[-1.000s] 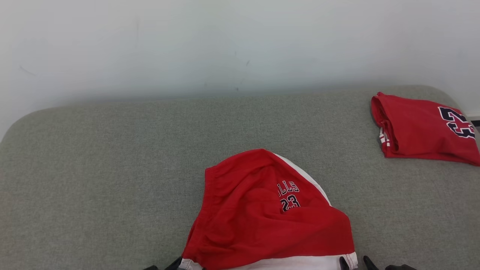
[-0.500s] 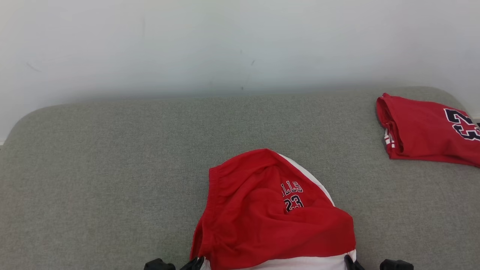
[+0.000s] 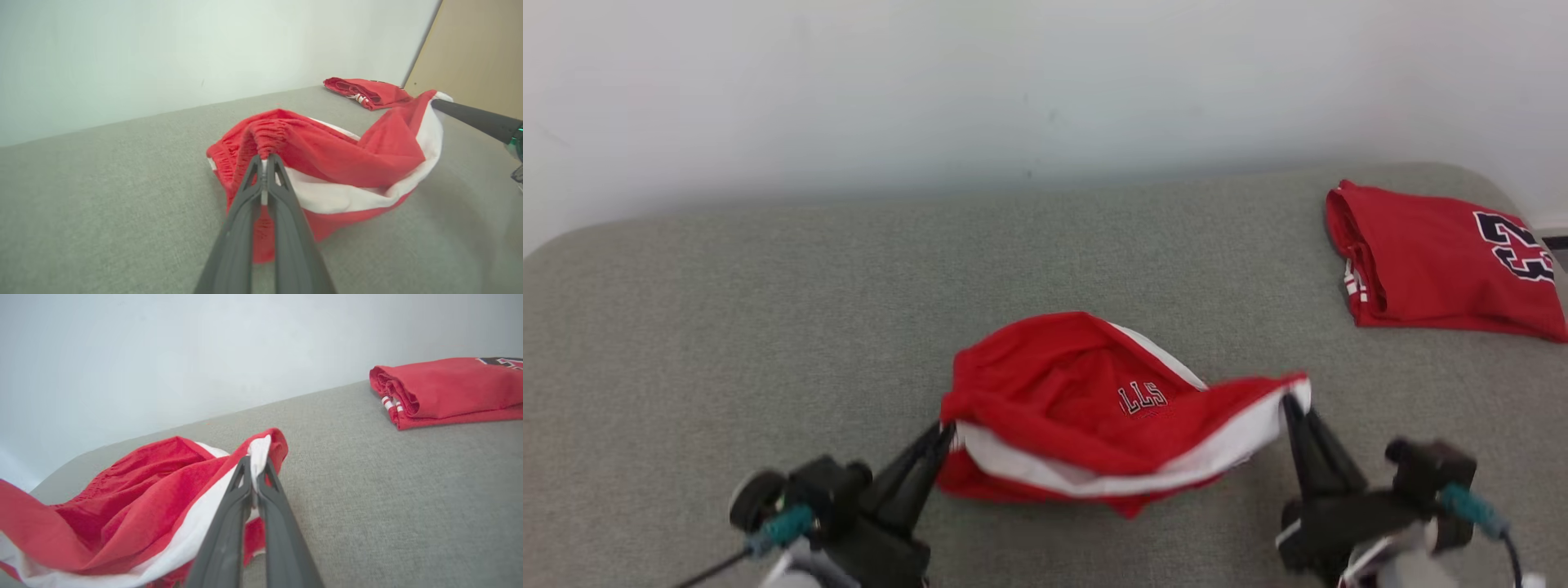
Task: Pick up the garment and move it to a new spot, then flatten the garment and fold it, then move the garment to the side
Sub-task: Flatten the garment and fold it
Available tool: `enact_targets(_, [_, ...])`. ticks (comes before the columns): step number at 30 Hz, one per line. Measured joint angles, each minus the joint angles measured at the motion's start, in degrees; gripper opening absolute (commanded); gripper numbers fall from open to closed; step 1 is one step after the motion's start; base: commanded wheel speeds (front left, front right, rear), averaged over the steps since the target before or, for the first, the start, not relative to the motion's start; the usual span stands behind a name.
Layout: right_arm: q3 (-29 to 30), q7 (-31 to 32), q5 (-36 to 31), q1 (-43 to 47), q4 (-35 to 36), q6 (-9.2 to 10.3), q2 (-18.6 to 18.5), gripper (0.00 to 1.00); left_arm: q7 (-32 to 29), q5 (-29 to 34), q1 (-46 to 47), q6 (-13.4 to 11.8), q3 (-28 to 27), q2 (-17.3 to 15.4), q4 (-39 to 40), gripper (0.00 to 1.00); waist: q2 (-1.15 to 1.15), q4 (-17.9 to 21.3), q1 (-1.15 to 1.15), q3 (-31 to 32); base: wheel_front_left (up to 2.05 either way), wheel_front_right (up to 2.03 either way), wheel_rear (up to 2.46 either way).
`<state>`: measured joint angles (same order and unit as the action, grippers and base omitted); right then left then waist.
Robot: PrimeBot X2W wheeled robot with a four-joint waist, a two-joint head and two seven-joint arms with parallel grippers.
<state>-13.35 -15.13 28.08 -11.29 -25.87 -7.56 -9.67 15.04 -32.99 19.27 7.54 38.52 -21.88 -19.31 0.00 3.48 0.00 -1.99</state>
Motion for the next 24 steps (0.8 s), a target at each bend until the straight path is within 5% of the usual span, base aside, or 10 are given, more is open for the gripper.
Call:
enact_targets(12, [-6.6, 4.2, 4.6, -29.9, 1.0, 0.00, -4.4, 0.00, -7.1, -7.5, 33.8, 0.0, 4.7, -5.4, 1.2, 0.00, 0.00, 2.4, 0.01, -8.7, 0.00, 0.00, 0.00])
enact_targets(24, [-4.4, 11.0, 12.6, -67.4, -5.3, 0.00, -7.1, 0.00, -11.3, -15.1, 71.5, 0.0, 8.6, -5.4, -6.8, 0.00, 0.01, 3.9, 0.02, -23.4, 0.00, 0.00, 0.00])
